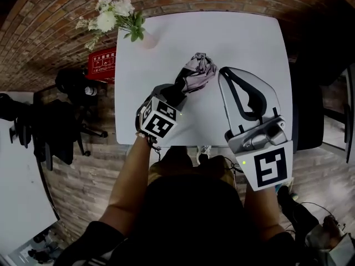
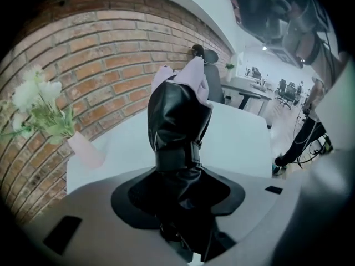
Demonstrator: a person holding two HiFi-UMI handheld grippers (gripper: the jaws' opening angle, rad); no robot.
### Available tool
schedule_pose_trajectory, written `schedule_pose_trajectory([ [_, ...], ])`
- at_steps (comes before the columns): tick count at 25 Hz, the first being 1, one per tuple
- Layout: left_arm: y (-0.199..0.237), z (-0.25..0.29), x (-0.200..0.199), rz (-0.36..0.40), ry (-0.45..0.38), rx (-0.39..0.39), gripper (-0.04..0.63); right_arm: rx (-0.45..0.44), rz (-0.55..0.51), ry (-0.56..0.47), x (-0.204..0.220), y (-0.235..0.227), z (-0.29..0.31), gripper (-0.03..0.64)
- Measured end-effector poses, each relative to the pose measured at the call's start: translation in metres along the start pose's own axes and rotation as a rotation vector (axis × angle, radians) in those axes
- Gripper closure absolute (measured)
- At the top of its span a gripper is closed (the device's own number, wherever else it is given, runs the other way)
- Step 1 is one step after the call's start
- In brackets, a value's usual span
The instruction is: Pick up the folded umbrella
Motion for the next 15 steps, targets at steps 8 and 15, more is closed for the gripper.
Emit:
schedule_pose_trajectory([
  [8, 0.010, -0.056, -0.055, -0.004, -0.174, -0.161, 0.385, -0.017, -0.027, -0.031, -0.017, 0.004, -0.009, 0.586],
  [15, -0.001, -0.103, -0.087, -0.031, -0.307, -0.193, 0.385, -0.035, -0.042, -0.063, -0.036, 0.015, -0.020, 0.586],
])
Point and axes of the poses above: the fingertips, and each gripper's own axes: z forward along the fingers, y to its left, x out of its underside, the point moved 1 cm from there along -z, backward along the fingers, and after that the axes turned 4 degrees about -z, right-handed, at the moved point
